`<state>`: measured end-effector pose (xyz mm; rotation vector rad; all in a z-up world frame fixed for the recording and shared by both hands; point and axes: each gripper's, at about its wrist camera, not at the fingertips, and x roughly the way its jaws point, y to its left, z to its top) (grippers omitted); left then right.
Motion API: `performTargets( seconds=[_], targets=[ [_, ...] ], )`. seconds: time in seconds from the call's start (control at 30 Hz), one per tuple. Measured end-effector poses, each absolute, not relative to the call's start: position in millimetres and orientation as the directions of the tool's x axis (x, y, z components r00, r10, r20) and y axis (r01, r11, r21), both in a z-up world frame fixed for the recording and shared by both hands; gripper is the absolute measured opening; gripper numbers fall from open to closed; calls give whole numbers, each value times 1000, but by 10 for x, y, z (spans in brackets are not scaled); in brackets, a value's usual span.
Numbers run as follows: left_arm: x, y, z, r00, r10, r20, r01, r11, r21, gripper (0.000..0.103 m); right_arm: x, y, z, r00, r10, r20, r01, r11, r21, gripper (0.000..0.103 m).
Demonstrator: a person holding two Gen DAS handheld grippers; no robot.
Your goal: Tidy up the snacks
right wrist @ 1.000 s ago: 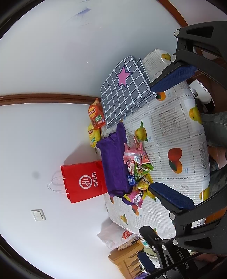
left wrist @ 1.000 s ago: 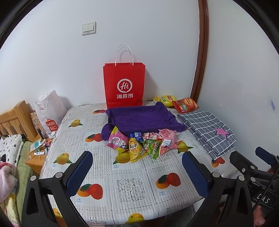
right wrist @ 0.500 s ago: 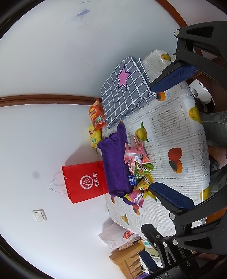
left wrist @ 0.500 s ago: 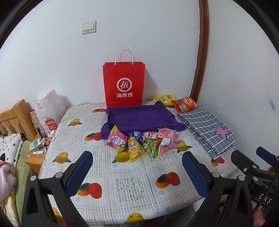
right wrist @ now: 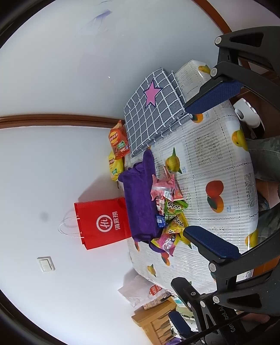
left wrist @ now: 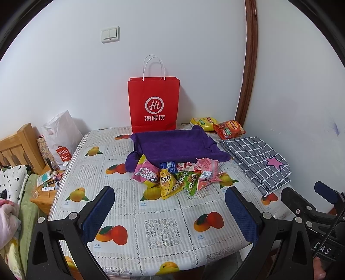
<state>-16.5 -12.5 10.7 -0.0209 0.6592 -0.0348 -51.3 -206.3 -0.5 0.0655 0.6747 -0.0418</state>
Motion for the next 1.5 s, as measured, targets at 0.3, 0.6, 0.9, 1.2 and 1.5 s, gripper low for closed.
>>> performTargets(
  seconds=[0.3, 0.6, 0.9, 1.2, 1.5],
  targets=[
    [-34, -47, 39, 786, -53, -616, 29, 998, -49, 103, -446, -2104, -87, 785, -21, -619, 71, 996, 57, 102],
    [301, 203, -369, 733, -49, -679, -4, 997, -76, 103, -150, -2260, -476, 740, -23, -673, 103, 992, 78, 102],
    [747, 567, -933, 652, -31, -758, -72, 992, -102, 98, 278, -2231, -911, 701, -11, -713, 83, 994, 67, 98],
    [1133, 762, -1258, 612, -39, -790, -92, 988, -120, 98, 754, -2169, -1178, 672, 14, -741, 86, 992, 97, 85],
    [1439, 779, -1393, 596, -45, -801, -82, 990, -117, 98, 1272, -2072, -1315, 647, 76, -758, 64, 986, 153, 82]
  ],
)
